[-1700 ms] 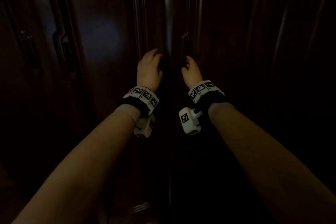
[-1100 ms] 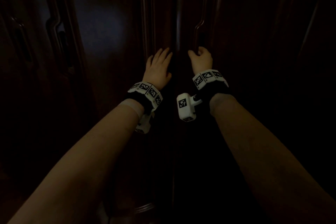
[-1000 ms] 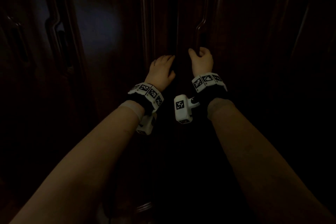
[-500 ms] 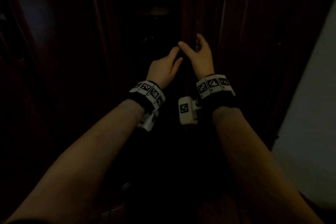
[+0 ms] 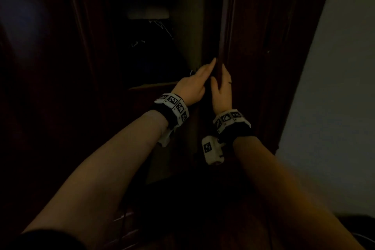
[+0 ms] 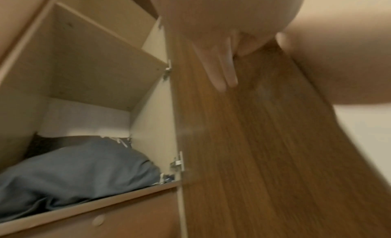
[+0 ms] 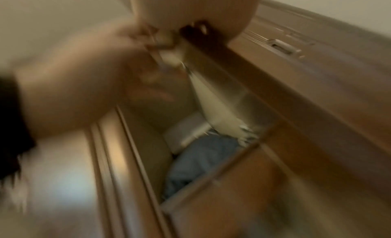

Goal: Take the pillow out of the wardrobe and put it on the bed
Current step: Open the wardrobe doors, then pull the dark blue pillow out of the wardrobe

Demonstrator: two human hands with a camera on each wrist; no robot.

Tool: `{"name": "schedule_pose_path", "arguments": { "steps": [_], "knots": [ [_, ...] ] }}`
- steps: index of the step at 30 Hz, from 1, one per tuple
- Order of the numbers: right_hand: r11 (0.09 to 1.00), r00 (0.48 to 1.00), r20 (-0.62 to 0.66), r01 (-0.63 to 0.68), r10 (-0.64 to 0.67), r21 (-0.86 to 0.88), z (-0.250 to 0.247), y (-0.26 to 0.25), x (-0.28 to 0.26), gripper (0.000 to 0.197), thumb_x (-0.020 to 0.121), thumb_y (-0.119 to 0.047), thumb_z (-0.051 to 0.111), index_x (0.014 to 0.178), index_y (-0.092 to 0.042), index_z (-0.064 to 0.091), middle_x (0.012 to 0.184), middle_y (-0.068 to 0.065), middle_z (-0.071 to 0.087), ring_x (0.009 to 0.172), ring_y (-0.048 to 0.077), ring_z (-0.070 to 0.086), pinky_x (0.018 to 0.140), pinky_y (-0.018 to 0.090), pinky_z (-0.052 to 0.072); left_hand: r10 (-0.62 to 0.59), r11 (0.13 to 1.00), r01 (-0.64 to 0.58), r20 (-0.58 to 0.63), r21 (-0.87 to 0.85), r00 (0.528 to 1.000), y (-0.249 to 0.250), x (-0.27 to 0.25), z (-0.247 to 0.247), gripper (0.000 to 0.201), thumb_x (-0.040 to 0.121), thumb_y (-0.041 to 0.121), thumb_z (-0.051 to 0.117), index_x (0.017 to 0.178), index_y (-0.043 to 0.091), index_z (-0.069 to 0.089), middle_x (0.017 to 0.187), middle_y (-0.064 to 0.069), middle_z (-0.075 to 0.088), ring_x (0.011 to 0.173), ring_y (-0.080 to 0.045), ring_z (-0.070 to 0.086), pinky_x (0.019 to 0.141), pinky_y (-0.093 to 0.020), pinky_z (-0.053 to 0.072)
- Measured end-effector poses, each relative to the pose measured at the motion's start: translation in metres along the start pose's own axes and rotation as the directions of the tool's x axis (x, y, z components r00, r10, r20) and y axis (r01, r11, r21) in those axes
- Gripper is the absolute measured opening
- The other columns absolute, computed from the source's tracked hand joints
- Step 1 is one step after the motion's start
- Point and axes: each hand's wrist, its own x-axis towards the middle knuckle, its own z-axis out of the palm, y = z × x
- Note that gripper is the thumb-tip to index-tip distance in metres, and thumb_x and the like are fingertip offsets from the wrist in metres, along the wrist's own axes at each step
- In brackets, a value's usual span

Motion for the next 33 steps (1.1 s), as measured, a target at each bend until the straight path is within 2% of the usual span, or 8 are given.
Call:
{"name": "schedule_pose_path", "arguments": {
  "steps": [3,6,10,17,22,28,30,33],
  "knots": [
    [0.988,0.997,-0.058,-0.052,0.044,-0.143,-0.024,0.024,-0.008,0.051,0.096,-0.010,0.042,0.145,-0.004,0.028,0.149,0.016,0.033,0.138,0.025,0.034,0.110,0.020,0.023,0.057,0.997,-0.060,0.072,0.040,0.996,0.015,0.011,0.007,0.078,0.089,0.000,0.040,0.150,0.023,-0.004,0.161,0.000,0.009,0.111,-0.024,0.060,0.067,-0.023,0.049],
    [0.968,0.975,-0.156,-0.183,0.157,-0.169,-0.050,0.037,-0.005,0.047,0.098,-0.019,0.040,0.144,-0.008,0.031,0.146,0.014,0.040,0.134,0.025,0.041,0.110,0.028,0.031,0.124,0.989,-0.133,0.127,0.058,0.984,0.024,0.025,0.019,0.079,0.088,-0.002,0.041,0.150,0.029,0.001,0.161,0.004,0.006,0.119,-0.019,0.055,0.058,-0.014,0.045],
    [0.937,0.922,-0.249,-0.332,0.297,-0.112,-0.085,0.044,0.014,0.043,0.099,-0.021,0.039,0.141,-0.010,0.037,0.141,0.014,0.049,0.129,0.027,0.048,0.106,0.034,0.038,0.096,0.995,-0.095,0.113,-0.008,0.989,0.031,0.037,0.038,0.077,0.089,-0.003,0.041,0.150,0.027,0.006,0.161,0.003,0.007,0.135,-0.019,0.041,0.088,-0.020,0.047],
    [0.890,0.870,-0.271,-0.448,0.412,-0.086,-0.121,0.054,0.038,0.042,0.099,-0.017,0.038,0.141,-0.010,0.036,0.139,0.015,0.051,0.129,0.029,0.048,0.106,0.035,0.038,0.026,0.997,-0.020,0.082,-0.079,0.996,0.038,0.056,0.058,0.071,0.091,0.001,0.042,0.150,0.025,0.011,0.160,0.000,0.013,0.135,-0.019,0.040,0.103,-0.023,0.038],
    [0.918,0.903,-0.386,-0.302,0.189,-0.256,-0.100,0.055,0.031,0.068,0.090,-0.012,0.048,0.149,-0.022,0.016,0.158,0.004,0.021,0.145,0.022,0.021,0.116,0.044,0.014,-0.148,0.986,0.142,-0.073,-0.084,0.986,0.011,0.055,0.058,0.057,0.091,0.005,0.044,0.144,0.021,0.031,0.154,-0.005,0.030,0.128,-0.025,0.047,0.106,-0.035,0.042],
    [0.875,0.980,-0.048,0.152,-0.195,-0.460,-0.030,0.048,0.035,0.062,0.086,-0.008,0.050,0.145,-0.020,0.032,0.158,0.004,0.022,0.147,0.022,0.016,0.115,0.041,0.014,-0.402,0.914,0.402,-0.230,-0.048,0.886,-0.056,0.046,0.045,0.053,0.090,0.008,0.046,0.141,0.016,0.036,0.147,-0.011,0.037,0.128,-0.031,0.045,0.105,-0.043,0.037],
    [0.910,0.984,0.081,0.177,-0.158,-0.375,-0.003,0.053,0.051,0.057,0.089,-0.007,0.049,0.143,-0.016,0.035,0.155,0.006,0.030,0.145,0.023,0.025,0.116,0.039,0.018,-0.462,0.883,0.468,-0.229,-0.032,0.857,-0.086,0.043,0.039,0.054,0.090,0.009,0.046,0.142,0.017,0.033,0.148,-0.012,0.035,0.129,-0.033,0.043,0.105,-0.045,0.037],
    [0.980,0.952,0.283,-0.060,0.113,-0.191,0.045,0.064,0.085,0.055,0.094,-0.008,0.046,0.146,-0.012,0.028,0.151,0.012,0.034,0.138,0.028,0.036,0.112,0.034,0.030,-0.529,0.844,0.534,-0.241,-0.051,0.814,-0.135,0.043,0.033,0.055,0.089,0.011,0.047,0.142,0.017,0.032,0.148,-0.014,0.033,0.129,-0.035,0.042,0.107,-0.047,0.038]
  ]
}}
